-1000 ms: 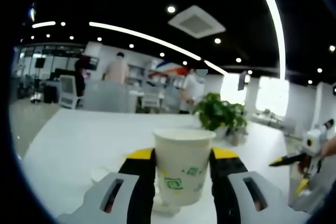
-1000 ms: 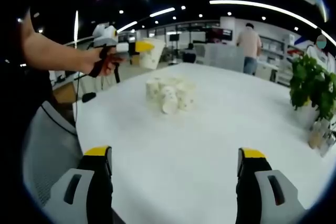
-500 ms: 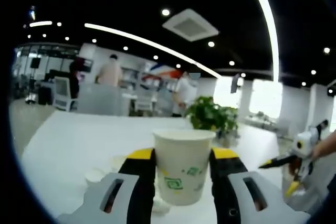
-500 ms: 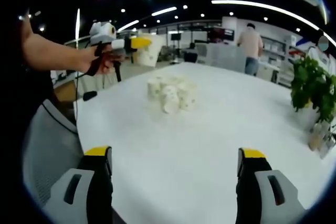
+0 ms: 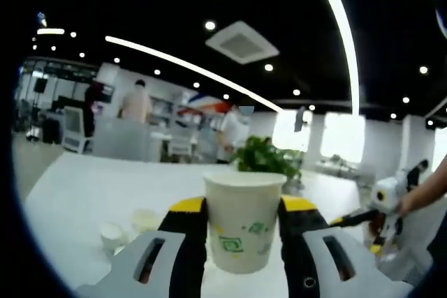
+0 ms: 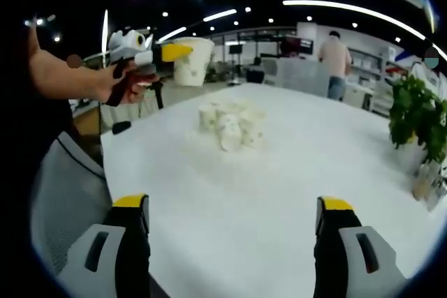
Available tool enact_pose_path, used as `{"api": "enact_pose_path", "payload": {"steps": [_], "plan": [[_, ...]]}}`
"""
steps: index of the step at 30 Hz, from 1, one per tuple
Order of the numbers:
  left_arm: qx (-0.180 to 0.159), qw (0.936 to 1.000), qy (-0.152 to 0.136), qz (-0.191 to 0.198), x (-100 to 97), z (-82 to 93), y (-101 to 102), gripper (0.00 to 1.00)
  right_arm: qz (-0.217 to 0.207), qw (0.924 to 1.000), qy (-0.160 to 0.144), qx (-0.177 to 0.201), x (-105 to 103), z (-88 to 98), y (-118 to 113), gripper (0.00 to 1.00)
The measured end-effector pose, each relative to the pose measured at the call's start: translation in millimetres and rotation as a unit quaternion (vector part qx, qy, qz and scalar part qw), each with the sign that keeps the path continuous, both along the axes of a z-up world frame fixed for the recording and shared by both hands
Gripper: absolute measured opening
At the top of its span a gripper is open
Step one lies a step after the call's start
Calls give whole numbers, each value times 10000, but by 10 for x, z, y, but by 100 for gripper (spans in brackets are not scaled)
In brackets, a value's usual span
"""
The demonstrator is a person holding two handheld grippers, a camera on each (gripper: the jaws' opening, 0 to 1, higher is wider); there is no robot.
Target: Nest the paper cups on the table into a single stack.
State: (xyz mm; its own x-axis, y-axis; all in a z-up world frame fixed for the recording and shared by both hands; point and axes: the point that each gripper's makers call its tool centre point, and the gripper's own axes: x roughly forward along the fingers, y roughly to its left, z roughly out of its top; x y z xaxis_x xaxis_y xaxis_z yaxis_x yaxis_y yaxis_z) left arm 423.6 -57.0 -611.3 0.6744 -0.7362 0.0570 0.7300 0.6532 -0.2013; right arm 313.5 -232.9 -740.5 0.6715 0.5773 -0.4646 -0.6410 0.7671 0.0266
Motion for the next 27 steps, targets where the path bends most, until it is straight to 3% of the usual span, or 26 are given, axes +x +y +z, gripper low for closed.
{"api": "enact_pose_path", "payload": {"steps": [21, 27], "plan": [[-120, 9994, -267, -172, -488, 53, -58, 39, 30, 10000, -18, -1, -24, 7, 62, 98], [-196, 9993, -288, -163, -519, 78, -61, 39, 59, 10000, 1, -25, -45, -3, 81, 98]]}}
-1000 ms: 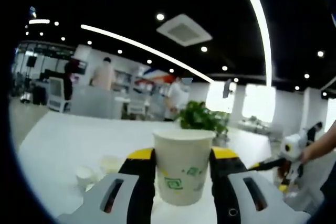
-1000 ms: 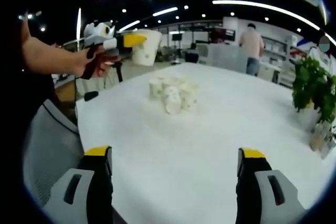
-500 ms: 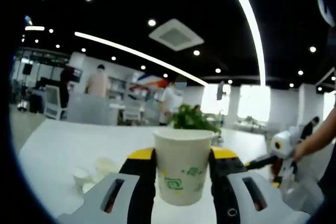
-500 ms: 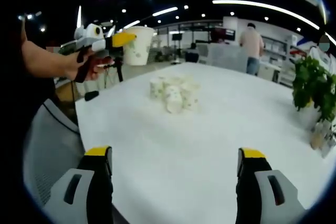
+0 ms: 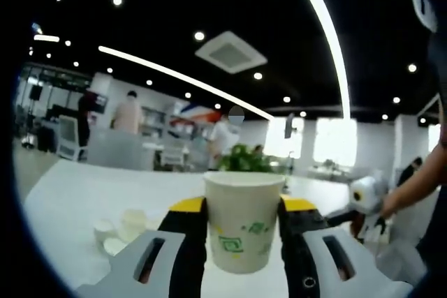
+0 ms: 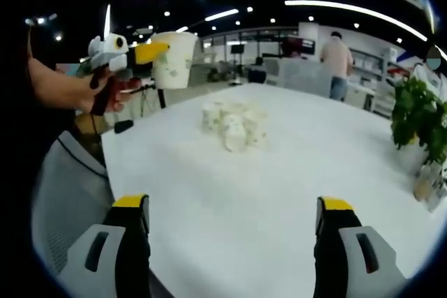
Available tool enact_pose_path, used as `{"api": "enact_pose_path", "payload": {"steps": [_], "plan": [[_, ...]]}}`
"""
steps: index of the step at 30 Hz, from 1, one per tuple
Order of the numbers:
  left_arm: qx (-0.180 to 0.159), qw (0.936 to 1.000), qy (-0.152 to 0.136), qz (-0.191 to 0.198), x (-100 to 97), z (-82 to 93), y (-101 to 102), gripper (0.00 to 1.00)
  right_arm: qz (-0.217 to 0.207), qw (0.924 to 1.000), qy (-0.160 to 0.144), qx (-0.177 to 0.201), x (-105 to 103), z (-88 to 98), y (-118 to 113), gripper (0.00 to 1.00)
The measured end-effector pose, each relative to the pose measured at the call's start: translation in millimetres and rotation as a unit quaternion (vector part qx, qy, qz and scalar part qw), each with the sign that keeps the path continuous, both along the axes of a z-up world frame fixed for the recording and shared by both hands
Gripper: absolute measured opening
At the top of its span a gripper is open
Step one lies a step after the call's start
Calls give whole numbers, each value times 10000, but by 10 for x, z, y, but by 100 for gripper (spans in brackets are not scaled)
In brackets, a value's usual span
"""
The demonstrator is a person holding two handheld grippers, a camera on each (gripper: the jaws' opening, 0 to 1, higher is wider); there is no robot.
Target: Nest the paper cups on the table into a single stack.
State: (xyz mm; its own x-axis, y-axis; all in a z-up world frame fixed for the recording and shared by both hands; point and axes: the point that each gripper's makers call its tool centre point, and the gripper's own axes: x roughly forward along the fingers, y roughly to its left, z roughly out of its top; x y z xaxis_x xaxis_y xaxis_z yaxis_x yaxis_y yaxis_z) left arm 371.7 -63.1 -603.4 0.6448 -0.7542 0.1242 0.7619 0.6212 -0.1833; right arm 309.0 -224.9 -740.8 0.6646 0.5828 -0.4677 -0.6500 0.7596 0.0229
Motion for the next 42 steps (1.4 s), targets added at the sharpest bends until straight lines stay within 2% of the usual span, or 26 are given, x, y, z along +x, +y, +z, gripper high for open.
{"api": "enact_pose_path", "payload": {"steps": [6, 9, 15, 23, 34, 42], "plan": [[-18, 10000, -77, -24, -96, 41, 3, 39, -16, 10000, 3, -11, 6, -5, -19, 98], [148, 9998, -153, -64, -168, 15, -25, 39, -25, 10000, 3, -8, 8, 1, -19, 98], [106, 9998, -124, -95, -261, -33, -27, 39, -30, 10000, 5, 22, 3, 1, 15, 98], [199, 9993, -268, -184, -379, -45, -153, 39, -19, 10000, 46, 0, -33, -33, 6, 98], [303, 9990, -271, -158, -415, -212, -222, 38, 0, 10000, 50, -35, -57, -30, -22, 98], [398, 9992, -15, -24, -374, -529, -139, 39, 13, 9999, 83, -77, -75, -50, -39, 98]]}}
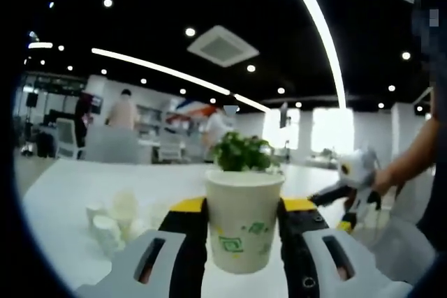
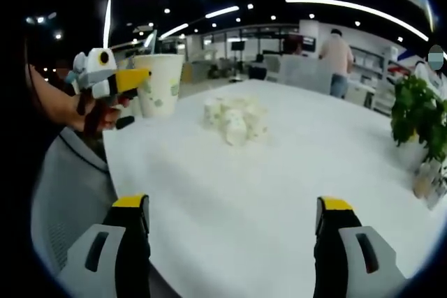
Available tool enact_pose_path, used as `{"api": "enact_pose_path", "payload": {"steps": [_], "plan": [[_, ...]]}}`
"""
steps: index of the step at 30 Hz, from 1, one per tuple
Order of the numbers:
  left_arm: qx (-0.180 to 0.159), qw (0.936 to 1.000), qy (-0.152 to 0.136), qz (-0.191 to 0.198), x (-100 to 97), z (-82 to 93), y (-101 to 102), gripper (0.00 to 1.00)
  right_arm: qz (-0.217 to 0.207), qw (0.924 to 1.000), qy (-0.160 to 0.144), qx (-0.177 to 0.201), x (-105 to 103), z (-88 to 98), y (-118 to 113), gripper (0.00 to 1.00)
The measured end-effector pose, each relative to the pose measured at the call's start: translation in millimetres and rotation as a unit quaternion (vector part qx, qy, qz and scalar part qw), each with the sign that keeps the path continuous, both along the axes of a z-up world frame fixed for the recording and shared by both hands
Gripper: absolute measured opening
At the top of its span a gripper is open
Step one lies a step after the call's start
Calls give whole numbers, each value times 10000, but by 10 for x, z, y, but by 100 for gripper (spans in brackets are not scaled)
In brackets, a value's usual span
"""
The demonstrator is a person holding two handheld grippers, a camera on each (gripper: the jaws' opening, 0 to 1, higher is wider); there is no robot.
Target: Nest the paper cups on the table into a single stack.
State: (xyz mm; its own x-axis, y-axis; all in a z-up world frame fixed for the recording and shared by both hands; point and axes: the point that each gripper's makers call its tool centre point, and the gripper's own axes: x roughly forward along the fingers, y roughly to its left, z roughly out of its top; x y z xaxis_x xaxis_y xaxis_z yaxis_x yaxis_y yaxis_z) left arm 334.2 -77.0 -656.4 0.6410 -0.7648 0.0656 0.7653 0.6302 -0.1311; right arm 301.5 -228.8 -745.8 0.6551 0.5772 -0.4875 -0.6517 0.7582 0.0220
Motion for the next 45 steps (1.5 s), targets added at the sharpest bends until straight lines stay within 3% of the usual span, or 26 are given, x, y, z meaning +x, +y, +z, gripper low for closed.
{"api": "enact_pose_path", "payload": {"steps": [12, 27, 33, 35, 45], "plan": [[-11, 9996, 252, 97, 16, -250, 57, 40, 5, 10000, 58, -40, -12, -39, -20, 98], [171, 9983, 549, 93, 60, -714, -2, 40, 29, 9996, 199, -202, -62, -115, -113, 98], [231, 9975, 670, 38, 90, -854, -10, 40, 68, 9995, 234, -191, -76, -153, -66, 98], [114, 9964, 842, -76, 76, -906, -41, 41, 83, 9995, 235, -189, -79, -163, -57, 97], [370, 9952, 850, -321, 21, -1105, -169, 40, 104, 9992, 299, -260, -145, -196, -107, 97]]}}
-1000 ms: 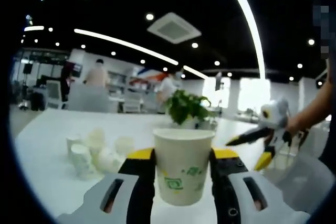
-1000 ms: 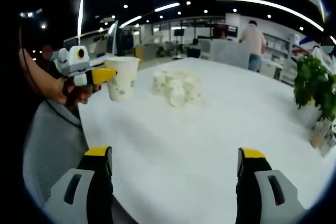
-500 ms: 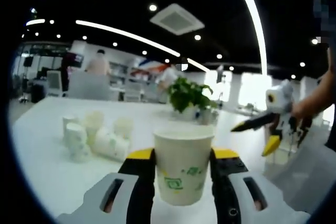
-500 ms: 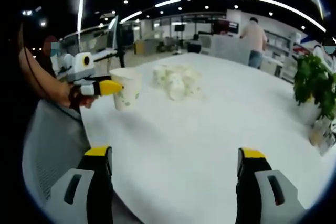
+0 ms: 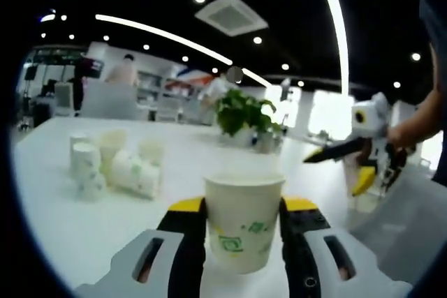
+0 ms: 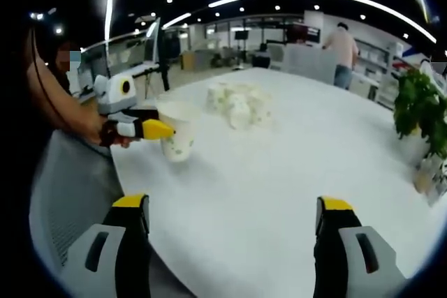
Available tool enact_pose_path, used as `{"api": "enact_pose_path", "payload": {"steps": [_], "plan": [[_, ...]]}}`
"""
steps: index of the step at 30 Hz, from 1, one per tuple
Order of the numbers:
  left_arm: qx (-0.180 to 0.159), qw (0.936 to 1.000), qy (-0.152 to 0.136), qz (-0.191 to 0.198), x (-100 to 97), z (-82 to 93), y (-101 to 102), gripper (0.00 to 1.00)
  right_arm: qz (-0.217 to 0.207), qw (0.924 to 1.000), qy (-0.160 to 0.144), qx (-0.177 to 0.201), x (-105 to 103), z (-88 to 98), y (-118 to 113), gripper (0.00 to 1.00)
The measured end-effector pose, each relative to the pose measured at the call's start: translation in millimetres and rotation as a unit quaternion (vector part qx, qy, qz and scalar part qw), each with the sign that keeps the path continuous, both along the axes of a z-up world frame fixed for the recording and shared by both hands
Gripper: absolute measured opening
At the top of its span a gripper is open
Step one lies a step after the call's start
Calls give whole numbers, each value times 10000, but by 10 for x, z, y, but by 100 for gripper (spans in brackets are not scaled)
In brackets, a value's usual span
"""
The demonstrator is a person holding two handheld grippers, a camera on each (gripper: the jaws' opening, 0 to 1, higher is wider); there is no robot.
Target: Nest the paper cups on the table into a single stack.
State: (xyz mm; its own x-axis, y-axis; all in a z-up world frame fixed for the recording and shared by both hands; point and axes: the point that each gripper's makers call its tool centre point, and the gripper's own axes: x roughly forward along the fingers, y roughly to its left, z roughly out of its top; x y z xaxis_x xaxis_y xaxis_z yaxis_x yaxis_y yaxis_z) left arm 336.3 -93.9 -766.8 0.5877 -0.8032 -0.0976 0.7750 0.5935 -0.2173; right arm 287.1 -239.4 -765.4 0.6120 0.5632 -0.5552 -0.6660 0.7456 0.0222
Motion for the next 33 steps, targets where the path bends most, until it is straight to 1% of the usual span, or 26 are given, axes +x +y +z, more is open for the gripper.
{"api": "enact_pose_path", "payload": {"steps": [3, 5, 6, 9, 10, 15, 17, 18, 21, 22, 23, 25, 26, 28, 30, 32, 33], "plan": [[12, 10000, 29, -52, -20, -6, -10, 40, -10, 10000, 24, 7, -11, -7, -10, 97], [33, 9999, 57, -91, -27, -35, -9, 40, -85, 9999, 68, 97, -9, -9, -9, 97], [132, 9998, 49, -147, -39, -66, -12, 41, -140, 9997, 92, 156, -1, -10, -9, 97], [258, 9994, 96, -224, -71, -135, -6, 41, -173, 9996, 96, 224, 5, -5, 19, 97], [258, 9993, 97, -233, -74, -137, -8, 41, -174, 9995, 92, 240, 7, -2, 27, 97], [478, 9981, 107, -370, -124, -206, -5, 41, -192, 9993, 94, 297, -5, 1, 67, 97], [665, 9968, 125, -428, -141, -274, 20, 42, -187, 9993, 97, 302, -8, -4, 78, 97], [639, 9969, 116, -437, -144, -268, 27, 42, -187, 9993, 91, 310, -5, -2, 82, 97], [834, 9952, 146, -499, -154, -314, 70, 42, -182, 9993, 68, 323, 2, 11, 96, 97], [946, 9939, 190, -538, -171, -347, 86, 42, -177, 9993, 61, 324, 6, 14, 101, 97], [1223, 9904, 250, -601, -197, -448, 130, 42, -177, 9993, 58, 327, 8, 14, 104, 97], [1222, 9903, 230, -621, -203, -483, 150, 42, -174, 9992, 55, 343, 12, 17, 116, 97], [1201, 9906, 271, -588, -191, -475, 178, 42, -176, 9992, 60, 347, 13, 15, 119, 97], [1120, 9920, 257, -523, -155, -422, 198, 43, -175, 9992, 60, 346, 13, 13, 118, 97], [1133, 9919, 237, -524, -141, -417, 192, 44, -171, 9992, 56, 354, 15, 15, 126, 97], [1194, 9911, 251, -529, -142, -427, 204, 49, -157, 9993, 57, 340, 12, 23, 133, 97], [1239, 9910, 264, -442, -122, -444, 231, 57, -148, 9993, 55, 330, 19, 15, 125, 97]]}}
